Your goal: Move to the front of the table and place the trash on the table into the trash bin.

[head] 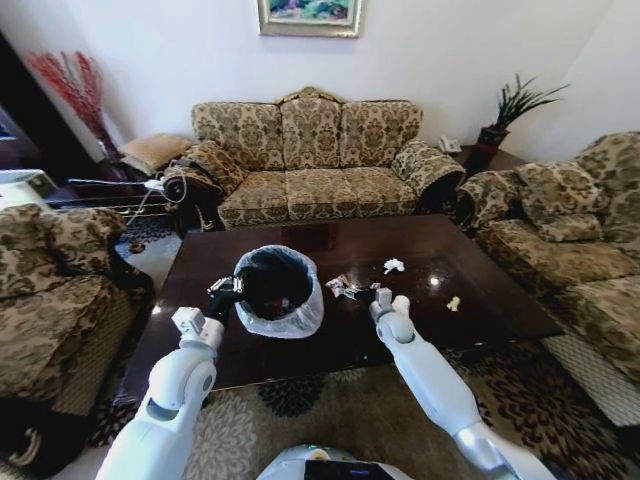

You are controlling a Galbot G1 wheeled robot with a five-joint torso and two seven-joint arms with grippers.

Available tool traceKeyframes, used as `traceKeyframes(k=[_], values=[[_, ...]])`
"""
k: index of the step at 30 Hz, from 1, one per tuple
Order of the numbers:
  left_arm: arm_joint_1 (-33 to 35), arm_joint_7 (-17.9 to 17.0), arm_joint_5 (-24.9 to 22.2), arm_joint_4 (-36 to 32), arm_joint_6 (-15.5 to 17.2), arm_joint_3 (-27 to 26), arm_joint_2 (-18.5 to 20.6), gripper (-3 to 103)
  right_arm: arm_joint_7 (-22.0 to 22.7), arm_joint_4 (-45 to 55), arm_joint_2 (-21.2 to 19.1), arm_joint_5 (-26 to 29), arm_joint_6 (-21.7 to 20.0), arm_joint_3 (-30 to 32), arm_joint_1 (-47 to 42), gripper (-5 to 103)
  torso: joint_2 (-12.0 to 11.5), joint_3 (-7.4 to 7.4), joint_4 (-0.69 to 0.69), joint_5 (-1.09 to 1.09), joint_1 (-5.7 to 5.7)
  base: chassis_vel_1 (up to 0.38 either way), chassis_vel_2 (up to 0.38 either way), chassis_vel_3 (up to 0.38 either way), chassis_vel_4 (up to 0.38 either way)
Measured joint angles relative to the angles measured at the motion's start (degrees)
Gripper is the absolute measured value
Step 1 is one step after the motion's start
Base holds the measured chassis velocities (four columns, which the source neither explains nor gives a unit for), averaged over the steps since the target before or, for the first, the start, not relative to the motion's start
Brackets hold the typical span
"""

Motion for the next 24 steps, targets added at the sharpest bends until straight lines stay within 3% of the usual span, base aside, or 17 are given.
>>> traceKeyframes(k=[5, 9, 19, 24], values=[[-0.5, 0.1, 0.1, 0.5, 0.0, -0.2, -0.2, 3, -1.3, -3.4, 0.4, 0.5, 0.2, -1.1, 2.3, 100, 0.0, 0.01, -0.04, 0.02, 0.01, 0.0, 0.0, 0.0, 0.0], [-0.2, -0.2, -0.4, 0.2, 0.2, -1.0, -0.2, 3, -3.7, -11.5, 4.2, 1.5, 0.7, -2.2, 6.9, 100, 0.0, 0.0, -0.01, 0.0, 0.01, 0.0, 0.0, 0.0, 0.0], [-0.1, -0.2, -1.2, -0.3, 0.9, -0.9, 0.1, 3, -5.4, -17.6, 7.2, 1.1, 0.5, -2.7, 8.3, 101, 0.0, 0.0, -0.02, 0.02, 0.01, 0.0, 0.0, 0.0, 0.0], [-0.2, -0.2, -1.5, -0.5, 1.0, -0.9, 0.4, 3, -6.2, -18.7, 7.5, 0.6, 0.5, -2.8, 8.2, 87, 0.0, 0.0, -0.01, 0.03, 0.0, 0.0, 0.0, 0.0, 0.0]])
